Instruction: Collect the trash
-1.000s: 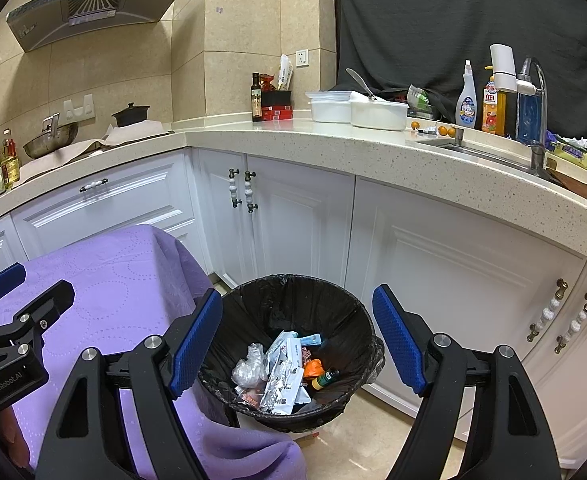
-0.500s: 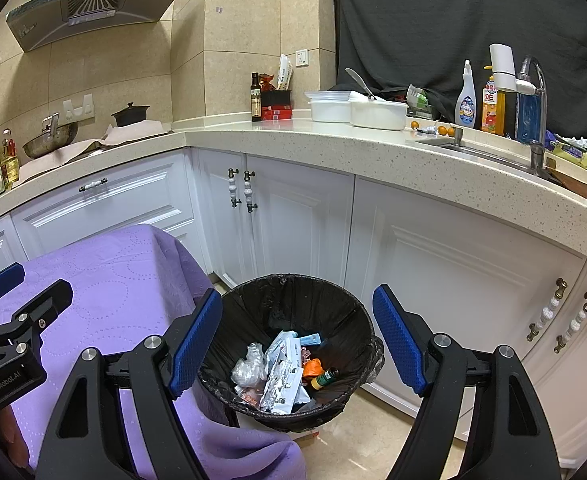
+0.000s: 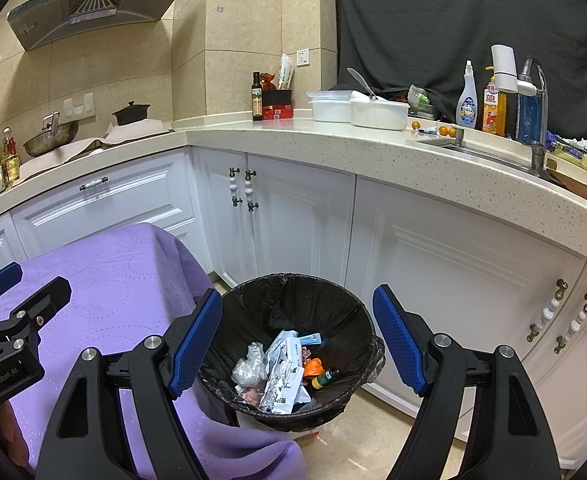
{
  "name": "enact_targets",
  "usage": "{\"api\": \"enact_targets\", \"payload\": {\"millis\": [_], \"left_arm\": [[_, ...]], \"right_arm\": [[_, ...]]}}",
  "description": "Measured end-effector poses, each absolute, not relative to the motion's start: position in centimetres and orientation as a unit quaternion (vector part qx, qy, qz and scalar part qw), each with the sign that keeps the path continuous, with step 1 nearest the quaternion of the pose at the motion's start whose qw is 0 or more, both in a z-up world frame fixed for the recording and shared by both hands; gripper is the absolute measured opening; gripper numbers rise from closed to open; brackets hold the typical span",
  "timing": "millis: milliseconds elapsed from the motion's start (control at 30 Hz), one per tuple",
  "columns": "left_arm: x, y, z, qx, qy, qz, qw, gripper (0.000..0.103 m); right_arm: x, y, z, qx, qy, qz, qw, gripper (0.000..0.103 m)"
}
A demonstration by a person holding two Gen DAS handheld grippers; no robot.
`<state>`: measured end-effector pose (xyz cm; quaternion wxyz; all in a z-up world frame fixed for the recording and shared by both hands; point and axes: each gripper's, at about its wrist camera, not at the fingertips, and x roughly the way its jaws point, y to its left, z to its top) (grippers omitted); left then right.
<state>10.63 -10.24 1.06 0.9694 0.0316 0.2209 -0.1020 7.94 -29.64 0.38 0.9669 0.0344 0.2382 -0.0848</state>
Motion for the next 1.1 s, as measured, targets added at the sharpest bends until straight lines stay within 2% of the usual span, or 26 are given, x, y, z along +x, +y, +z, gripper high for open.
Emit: {"api": "enact_targets", "payload": {"millis": [467,667,1100], "left_arm": [[10.75,-10.36,1.19,0.030,0.228,-0.105,0.967,0.093],[10.93,-10.45,1.02,0.023,0.236,-0.116,0.965,0.097],[10.65,-10.72,1.41,0.031,0.218,-0.108,0.969,0.098]], "right_arm": [[7.86,-29.76,0.31,0.034,0.238,-0.084,0.967,0.075],[7.82,-29.75,0.26,0.034,0.239,-0.084,0.967,0.075],[7.59,-29.64,-0.12,0.031,0.238,-0.081,0.967,0.076]]}}
